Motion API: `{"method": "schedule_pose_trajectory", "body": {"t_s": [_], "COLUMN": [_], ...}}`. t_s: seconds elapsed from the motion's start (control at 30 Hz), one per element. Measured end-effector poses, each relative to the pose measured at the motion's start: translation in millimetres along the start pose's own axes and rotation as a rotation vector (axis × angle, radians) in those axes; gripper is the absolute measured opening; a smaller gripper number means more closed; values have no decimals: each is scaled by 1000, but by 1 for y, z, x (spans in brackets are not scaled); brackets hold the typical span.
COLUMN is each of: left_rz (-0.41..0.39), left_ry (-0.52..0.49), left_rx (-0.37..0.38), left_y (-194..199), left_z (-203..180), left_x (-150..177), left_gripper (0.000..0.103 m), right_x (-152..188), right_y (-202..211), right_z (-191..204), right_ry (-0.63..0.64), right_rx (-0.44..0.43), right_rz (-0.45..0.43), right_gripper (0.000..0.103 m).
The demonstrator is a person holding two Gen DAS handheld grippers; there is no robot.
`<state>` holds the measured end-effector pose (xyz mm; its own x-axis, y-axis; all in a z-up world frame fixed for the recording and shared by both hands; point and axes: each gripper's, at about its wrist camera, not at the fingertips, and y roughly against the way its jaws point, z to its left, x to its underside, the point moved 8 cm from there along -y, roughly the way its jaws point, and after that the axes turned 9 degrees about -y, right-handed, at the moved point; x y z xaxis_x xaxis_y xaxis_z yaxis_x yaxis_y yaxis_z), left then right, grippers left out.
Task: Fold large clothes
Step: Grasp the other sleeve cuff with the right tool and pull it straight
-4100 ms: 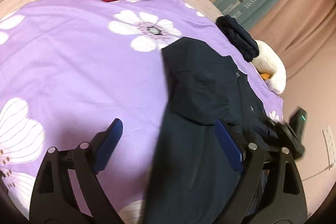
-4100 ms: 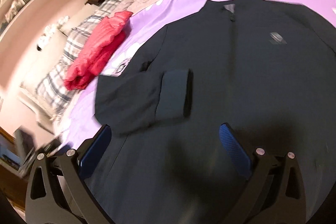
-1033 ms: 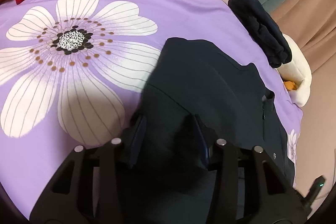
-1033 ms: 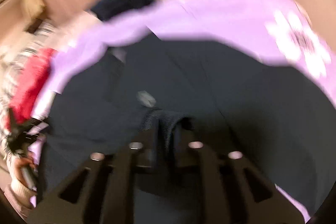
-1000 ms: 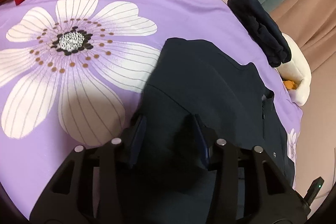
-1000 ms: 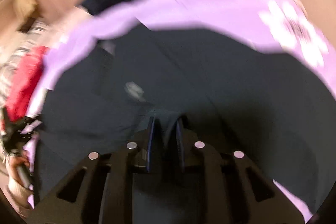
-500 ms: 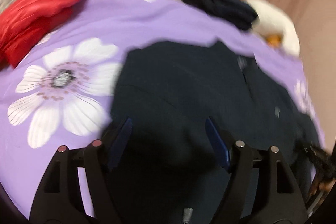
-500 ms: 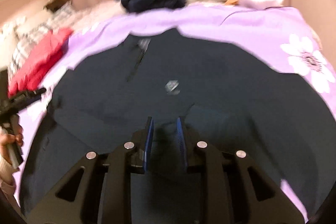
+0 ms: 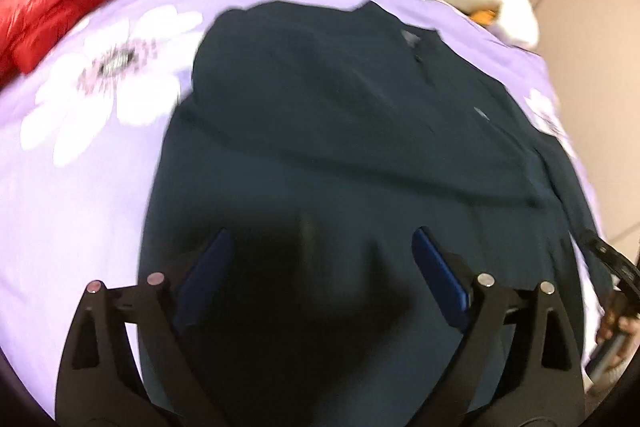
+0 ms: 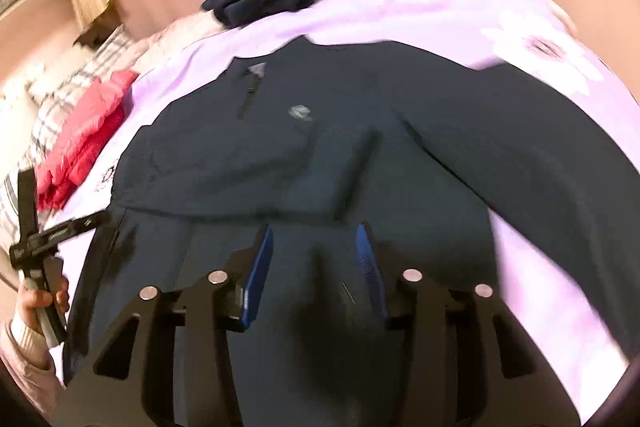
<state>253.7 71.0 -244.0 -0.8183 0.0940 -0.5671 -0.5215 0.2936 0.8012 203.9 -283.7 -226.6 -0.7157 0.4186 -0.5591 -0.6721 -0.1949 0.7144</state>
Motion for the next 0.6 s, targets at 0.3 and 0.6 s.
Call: {"method": "schedule_pose_trajectory", "body": {"t_s": [0.3, 0.6], "left_rz": [19, 16], "left_ry": [84, 75], "left_rx": [137, 204], "left_y": [56, 82], "left_z": [-60, -99], "left_x": [89, 103], "left_gripper": [101, 101], "right_x": [53, 81], "right_y": [102, 173], "right_z": [-116, -215], "right_ry": [-288, -577], "right_rx": [57, 125], "right_rz": [-81, -250], "right_gripper": [66, 66]}}
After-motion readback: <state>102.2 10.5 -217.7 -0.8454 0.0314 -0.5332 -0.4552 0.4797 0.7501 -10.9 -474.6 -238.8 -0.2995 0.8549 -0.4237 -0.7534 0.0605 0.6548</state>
